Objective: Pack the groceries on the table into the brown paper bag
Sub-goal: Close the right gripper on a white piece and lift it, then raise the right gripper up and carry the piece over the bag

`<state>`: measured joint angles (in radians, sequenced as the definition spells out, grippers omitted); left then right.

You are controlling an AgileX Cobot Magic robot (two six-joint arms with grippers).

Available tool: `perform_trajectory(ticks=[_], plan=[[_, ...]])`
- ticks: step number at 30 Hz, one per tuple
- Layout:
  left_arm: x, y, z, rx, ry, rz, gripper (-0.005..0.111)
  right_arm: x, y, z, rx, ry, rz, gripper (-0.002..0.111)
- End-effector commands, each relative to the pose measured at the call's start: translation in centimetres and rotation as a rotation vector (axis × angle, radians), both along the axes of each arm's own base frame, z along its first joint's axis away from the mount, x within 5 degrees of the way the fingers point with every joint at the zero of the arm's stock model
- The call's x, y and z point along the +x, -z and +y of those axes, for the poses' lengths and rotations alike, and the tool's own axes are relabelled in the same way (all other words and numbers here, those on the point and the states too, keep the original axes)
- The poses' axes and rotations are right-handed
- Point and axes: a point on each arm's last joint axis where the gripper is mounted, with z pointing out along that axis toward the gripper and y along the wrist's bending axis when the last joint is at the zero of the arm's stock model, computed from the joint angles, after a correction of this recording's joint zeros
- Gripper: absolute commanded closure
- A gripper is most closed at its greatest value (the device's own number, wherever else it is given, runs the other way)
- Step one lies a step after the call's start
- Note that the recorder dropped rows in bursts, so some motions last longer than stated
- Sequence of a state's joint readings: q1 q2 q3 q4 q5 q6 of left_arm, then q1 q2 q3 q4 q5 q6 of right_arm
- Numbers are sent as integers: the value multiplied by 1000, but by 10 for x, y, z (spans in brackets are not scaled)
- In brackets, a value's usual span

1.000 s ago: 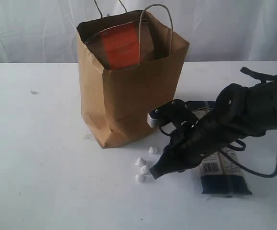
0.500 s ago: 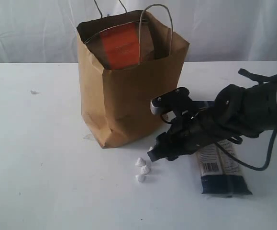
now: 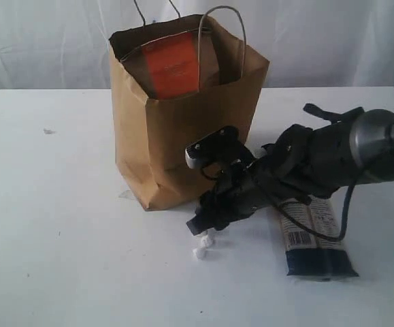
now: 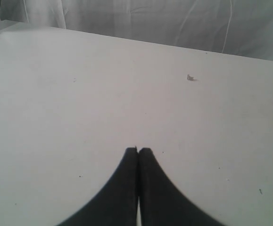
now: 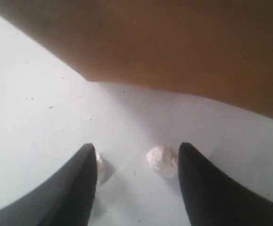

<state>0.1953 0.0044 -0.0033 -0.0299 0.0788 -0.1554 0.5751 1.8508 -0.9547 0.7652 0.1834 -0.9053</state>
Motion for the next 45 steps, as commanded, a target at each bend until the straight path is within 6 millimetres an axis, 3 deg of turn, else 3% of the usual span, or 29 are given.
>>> perform_trajectory(ticks=[1, 7, 10, 19, 26, 36, 41, 45], plan=[[0, 0, 0, 6, -1, -6, 107, 8, 7, 0, -22, 33, -65, 58], [0, 0, 0, 6, -1, -6, 107, 10, 20, -1, -44, 41, -50, 59], [0, 0, 0, 6, -1, -6, 107, 9, 23, -1, -49, 39, -40, 64], [0, 0, 0, 6, -1, -6, 107, 3, 23, 1, -40, 9, 20, 108], [0, 0, 0, 6, -2, -6, 107, -8, -12, 2, 23, -49, 35, 108], [0, 0, -1, 6, 29, -6, 107, -48, -56, 1, 116, -193, 253, 108], [0, 0, -3, 6, 57, -6, 107, -65, -67, -1, 128, -263, 356, 108], [0, 0, 1, 6, -17, -5, 107, -77, -61, -7, 117, -271, 405, 108]])
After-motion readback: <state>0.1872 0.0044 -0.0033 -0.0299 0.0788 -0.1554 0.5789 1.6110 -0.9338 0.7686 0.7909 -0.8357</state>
